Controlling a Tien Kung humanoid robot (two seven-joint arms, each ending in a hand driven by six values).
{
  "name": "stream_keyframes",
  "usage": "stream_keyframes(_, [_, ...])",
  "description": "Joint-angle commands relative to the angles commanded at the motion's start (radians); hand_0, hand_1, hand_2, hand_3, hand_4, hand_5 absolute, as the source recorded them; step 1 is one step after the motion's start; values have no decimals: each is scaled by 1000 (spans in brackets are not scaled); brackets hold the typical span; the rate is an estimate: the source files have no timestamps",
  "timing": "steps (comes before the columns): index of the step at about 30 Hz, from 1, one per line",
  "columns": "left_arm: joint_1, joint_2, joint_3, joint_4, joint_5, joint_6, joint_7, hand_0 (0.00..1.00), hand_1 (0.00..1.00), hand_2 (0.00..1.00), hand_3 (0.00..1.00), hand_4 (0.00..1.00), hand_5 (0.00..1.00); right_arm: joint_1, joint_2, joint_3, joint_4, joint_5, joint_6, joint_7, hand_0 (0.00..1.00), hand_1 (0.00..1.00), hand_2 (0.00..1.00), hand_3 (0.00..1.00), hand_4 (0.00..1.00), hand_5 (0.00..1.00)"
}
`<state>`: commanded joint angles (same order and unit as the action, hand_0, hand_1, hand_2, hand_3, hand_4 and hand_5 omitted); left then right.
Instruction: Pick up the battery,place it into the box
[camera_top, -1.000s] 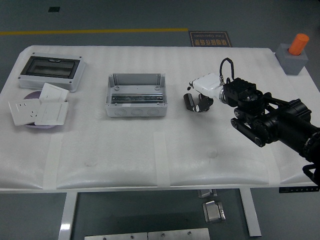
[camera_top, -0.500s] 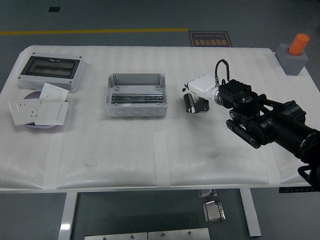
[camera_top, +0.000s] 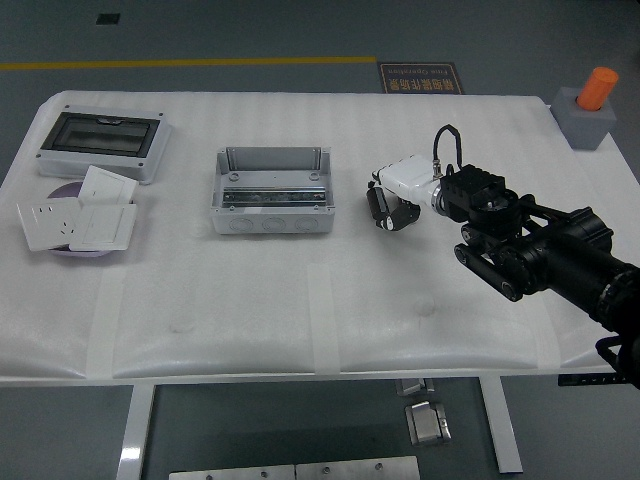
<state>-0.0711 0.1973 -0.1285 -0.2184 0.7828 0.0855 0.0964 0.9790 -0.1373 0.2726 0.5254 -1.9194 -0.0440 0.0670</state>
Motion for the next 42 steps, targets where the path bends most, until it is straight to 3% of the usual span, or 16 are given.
stream_keyframes(14, [-7,-1,9,-3,-4,1,-5,600,621,451,619,500,491,5,7,-6,2,9,-18,0,737,666,790,786,663,365])
stream_keyframes(42, [-15,1,0,-4,22,-4,-8,600,620,451,617,494,493,-18,8,5,-1,-10,-15,7,732,659,783,763,622,341])
